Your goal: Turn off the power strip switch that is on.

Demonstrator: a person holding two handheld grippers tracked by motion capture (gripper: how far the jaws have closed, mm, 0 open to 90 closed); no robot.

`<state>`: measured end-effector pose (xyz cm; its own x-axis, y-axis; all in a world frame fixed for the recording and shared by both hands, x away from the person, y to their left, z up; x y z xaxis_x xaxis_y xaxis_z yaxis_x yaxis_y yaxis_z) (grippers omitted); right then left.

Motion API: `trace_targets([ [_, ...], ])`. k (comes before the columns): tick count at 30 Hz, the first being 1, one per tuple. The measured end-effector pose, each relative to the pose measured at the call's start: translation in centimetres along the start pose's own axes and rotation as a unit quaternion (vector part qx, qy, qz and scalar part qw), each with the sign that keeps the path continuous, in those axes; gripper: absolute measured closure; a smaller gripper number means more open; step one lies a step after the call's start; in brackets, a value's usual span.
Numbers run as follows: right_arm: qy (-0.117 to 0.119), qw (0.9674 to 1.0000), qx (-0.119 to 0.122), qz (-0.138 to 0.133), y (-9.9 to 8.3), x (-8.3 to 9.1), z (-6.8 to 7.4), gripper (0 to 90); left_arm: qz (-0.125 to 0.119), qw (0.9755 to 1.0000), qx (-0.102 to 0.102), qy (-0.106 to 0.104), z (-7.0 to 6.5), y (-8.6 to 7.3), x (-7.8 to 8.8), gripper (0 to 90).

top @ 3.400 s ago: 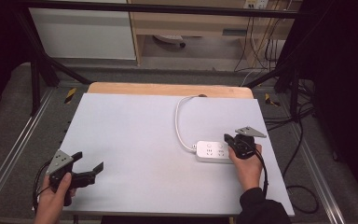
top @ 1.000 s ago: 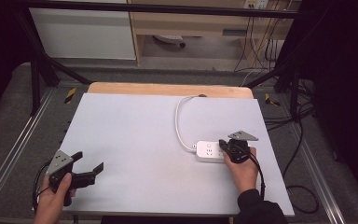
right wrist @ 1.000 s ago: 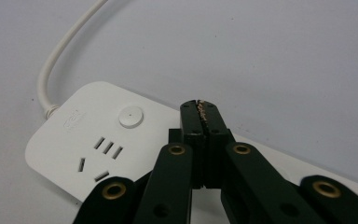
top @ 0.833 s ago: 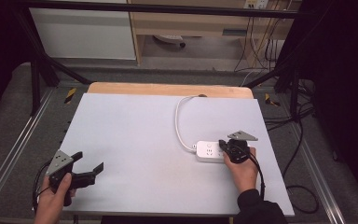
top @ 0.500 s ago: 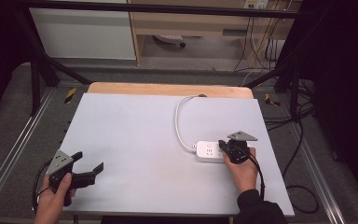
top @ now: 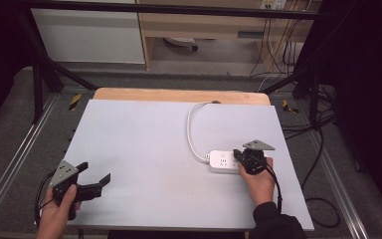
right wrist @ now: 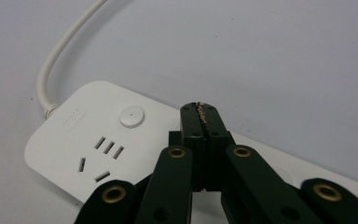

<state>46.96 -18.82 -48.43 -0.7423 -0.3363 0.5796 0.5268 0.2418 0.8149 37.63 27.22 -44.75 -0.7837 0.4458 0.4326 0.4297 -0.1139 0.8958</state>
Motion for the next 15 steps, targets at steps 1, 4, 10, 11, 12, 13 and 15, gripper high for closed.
trace_targets([
  [1,0.000,1.0000,0.000,0.000,0.01,0.00,0.01,90.0,0.000,1.0000,0.000,0.000,0.00,0.00,0.00,6.3],
  [4,-0.001,1.0000,0.002,0.000,0.01,0.00,0.00,90.0,0.000,1.0000,0.000,0.000,-0.01,-0.01,-0.01,6.3],
  [10,-0.002,1.0000,0.002,0.001,0.02,-0.01,0.02,90.0,0.001,1.0000,0.000,0.000,0.01,-0.03,-0.01,6.3],
  [11,-0.002,1.0000,0.002,0.001,0.02,-0.01,0.02,90.0,0.001,1.0000,0.000,0.001,0.02,-0.03,-0.01,6.3],
  [12,-0.002,1.0000,0.002,0.001,0.02,-0.01,0.02,90.0,0.001,1.0000,0.000,0.001,0.02,-0.04,-0.01,6.3],
  [13,-0.002,1.0000,0.002,0.001,0.02,-0.01,0.02,90.0,0.001,1.0000,0.000,0.001,0.03,-0.04,-0.01,6.3],
  [15,-0.002,1.0000,0.003,0.002,0.02,0.00,0.03,90.0,0.002,1.0000,0.000,0.001,0.03,-0.05,-0.01,6.3],
])
Point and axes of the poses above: each handheld gripper's, and its own axes: x roughly backward along the jaws, y roughly out of its top, z roughly to its left, the point moved 8 cm from there along -x, roughly forward along the jaws, and after that the axes turned 2 degrees about x, right-handed, at the moved point
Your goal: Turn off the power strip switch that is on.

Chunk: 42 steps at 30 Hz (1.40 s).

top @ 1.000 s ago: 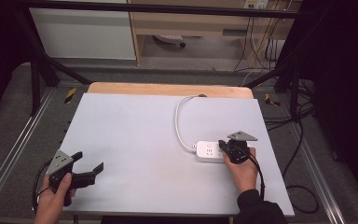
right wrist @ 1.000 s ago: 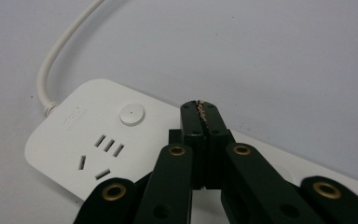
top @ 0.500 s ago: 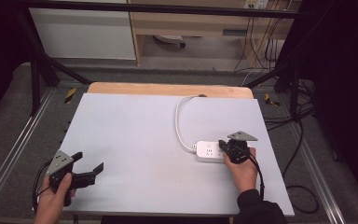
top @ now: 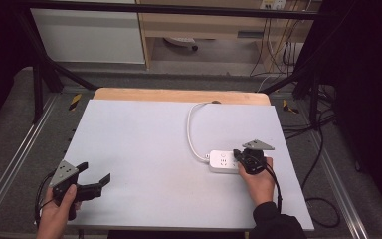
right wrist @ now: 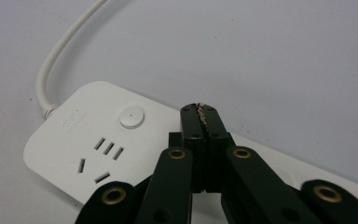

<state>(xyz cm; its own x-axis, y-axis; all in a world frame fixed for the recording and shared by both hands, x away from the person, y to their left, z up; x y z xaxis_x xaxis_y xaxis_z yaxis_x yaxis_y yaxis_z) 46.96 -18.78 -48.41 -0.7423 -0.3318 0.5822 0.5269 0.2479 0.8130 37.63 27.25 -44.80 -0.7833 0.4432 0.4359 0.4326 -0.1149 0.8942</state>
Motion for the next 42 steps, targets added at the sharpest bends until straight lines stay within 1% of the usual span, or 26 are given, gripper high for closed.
trace_targets([
  [13,0.000,1.0000,0.001,-0.001,-0.01,-0.01,-0.02,90.0,0.001,1.0000,-0.001,0.001,0.04,-0.03,0.00,6.3],
  [16,0.004,1.0000,0.007,-0.002,0.01,-0.09,0.26,90.0,0.001,1.0000,0.000,0.000,0.02,-0.04,-0.01,6.3],
  [19,-0.004,0.9999,0.014,0.000,0.03,-0.11,0.34,90.0,0.001,1.0000,-0.001,0.001,0.04,-0.04,0.00,6.3],
  [22,0.006,1.0000,0.004,-0.002,0.02,-0.11,0.21,90.0,0.002,1.0000,0.001,0.000,0.05,-0.05,0.01,6.4],
  [26,0.008,1.0000,-0.004,-0.002,0.00,-0.09,0.24,90.0,0.001,1.0000,-0.001,0.000,0.05,-0.04,0.02,6.4],
  [29,0.014,0.9998,-0.012,-0.005,-0.03,-0.09,0.11,90.0,0.001,1.0000,0.000,0.000,0.05,-0.04,0.02,6.4],
  [31,0.010,0.9998,-0.014,-0.006,-0.01,-0.07,0.00,90.0,0.002,1.0000,0.000,0.000,0.06,-0.05,0.02,6.4],
  [39,0.012,0.9998,-0.012,-0.008,-0.03,-0.07,-0.06,90.0,0.002,1.0000,-0.001,0.000,0.05,-0.05,0.04,6.3],
  [42,0.016,0.9997,-0.015,-0.009,-0.06,-0.05,-0.10,90.0,0.002,1.0000,-0.001,0.000,0.06,-0.06,0.01,6.4],
])
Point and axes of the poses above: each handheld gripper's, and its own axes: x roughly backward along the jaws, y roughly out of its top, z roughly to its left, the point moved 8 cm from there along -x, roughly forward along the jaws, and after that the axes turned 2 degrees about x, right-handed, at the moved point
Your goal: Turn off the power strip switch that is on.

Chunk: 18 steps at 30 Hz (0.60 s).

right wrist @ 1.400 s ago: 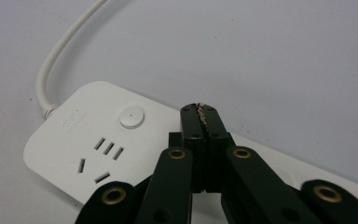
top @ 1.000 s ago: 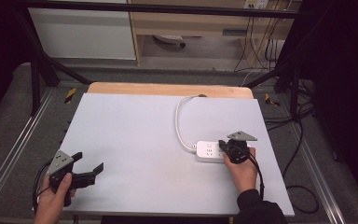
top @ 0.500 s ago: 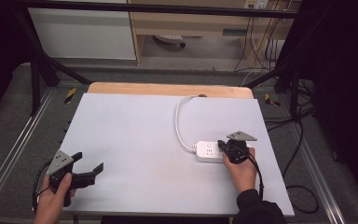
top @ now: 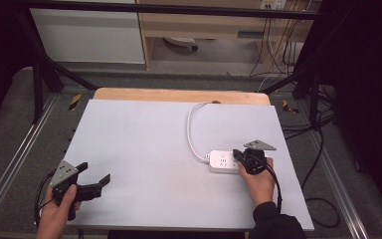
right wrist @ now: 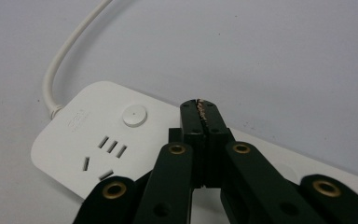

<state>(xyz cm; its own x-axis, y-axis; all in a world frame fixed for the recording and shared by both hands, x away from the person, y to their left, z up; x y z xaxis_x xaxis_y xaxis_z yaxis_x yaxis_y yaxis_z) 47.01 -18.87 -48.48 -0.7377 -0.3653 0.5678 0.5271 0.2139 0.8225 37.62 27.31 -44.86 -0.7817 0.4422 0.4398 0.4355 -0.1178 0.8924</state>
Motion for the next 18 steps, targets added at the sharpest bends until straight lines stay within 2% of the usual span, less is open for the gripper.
trace_targets([
  [5,-0.001,1.0000,0.001,-0.002,-0.02,-0.01,0.00,90.0,0.000,1.0000,-0.001,-0.001,-0.08,-0.01,-0.02,6.4],
  [7,0.006,0.9999,-0.008,-0.003,-0.08,0.01,-0.04,90.0,0.001,1.0000,0.000,-0.001,-0.10,-0.02,-0.04,6.4],
  [9,0.006,1.0000,-0.004,-0.003,-0.07,0.01,-0.04,90.0,0.001,1.0000,0.000,-0.001,-0.09,-0.02,-0.03,6.4],
  [13,0.013,0.9998,-0.012,-0.005,-0.11,0.01,-0.14,90.0,0.000,1.0000,0.000,0.000,-0.05,-0.01,-0.01,6.4],
  [18,0.009,0.9999,-0.004,-0.006,-0.10,-0.01,-0.11,90.0,0.001,1.0000,0.001,0.000,-0.03,-0.04,-0.02,6.4],
])
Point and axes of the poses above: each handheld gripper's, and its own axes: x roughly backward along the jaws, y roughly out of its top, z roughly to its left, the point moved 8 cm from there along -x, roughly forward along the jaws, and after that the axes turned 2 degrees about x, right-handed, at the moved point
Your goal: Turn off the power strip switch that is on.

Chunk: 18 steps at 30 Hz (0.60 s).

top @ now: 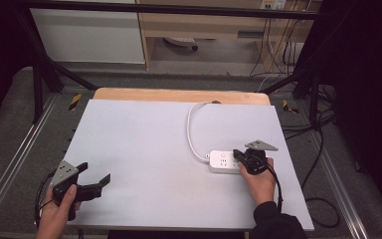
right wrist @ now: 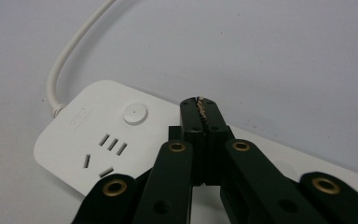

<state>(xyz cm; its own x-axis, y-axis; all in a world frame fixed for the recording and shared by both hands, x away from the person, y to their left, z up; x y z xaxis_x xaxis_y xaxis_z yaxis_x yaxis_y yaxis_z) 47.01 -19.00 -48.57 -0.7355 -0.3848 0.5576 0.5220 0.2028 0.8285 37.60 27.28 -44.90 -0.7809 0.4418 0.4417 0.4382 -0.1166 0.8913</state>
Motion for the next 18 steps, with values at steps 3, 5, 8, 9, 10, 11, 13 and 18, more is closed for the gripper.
trace_targets([
  [3,0.000,1.0000,0.000,0.001,-0.02,0.01,0.00,90.0,0.000,1.0000,-0.001,0.000,0.02,-0.01,-0.01,6.4],
  [5,0.000,1.0000,0.002,0.001,-0.02,0.01,0.00,90.0,0.001,1.0000,0.000,0.000,0.01,-0.02,-0.01,6.4],
  [8,0.000,1.0000,0.002,0.001,-0.03,0.01,0.02,90.0,0.001,1.0000,0.000,0.000,0.02,-0.03,-0.02,6.4],
  [9,0.000,1.0000,0.003,0.001,-0.03,0.02,0.03,90.0,0.001,1.0000,0.000,0.000,0.03,-0.03,-0.01,6.4],
  [10,0.000,1.0000,0.003,0.001,-0.03,0.01,0.04,90.0,0.001,1.0000,0.000,0.000,0.04,-0.03,-0.01,6.4],
  [11,-0.001,1.0000,0.003,0.000,-0.03,0.01,0.03,90.0,0.001,1.0000,0.000,0.000,0.04,-0.03,-0.01,6.4],
  [13,-0.002,1.0000,0.004,0.000,-0.02,0.00,0.04,90.0,0.000,1.0000,0.000,0.000,0.04,-0.02,0.00,6.4],
  [18,-0.002,1.0000,0.005,0.000,-0.03,0.00,0.04,90.0,0.001,1.0000,0.000,0.000,0.03,-0.04,-0.01,6.4],
])
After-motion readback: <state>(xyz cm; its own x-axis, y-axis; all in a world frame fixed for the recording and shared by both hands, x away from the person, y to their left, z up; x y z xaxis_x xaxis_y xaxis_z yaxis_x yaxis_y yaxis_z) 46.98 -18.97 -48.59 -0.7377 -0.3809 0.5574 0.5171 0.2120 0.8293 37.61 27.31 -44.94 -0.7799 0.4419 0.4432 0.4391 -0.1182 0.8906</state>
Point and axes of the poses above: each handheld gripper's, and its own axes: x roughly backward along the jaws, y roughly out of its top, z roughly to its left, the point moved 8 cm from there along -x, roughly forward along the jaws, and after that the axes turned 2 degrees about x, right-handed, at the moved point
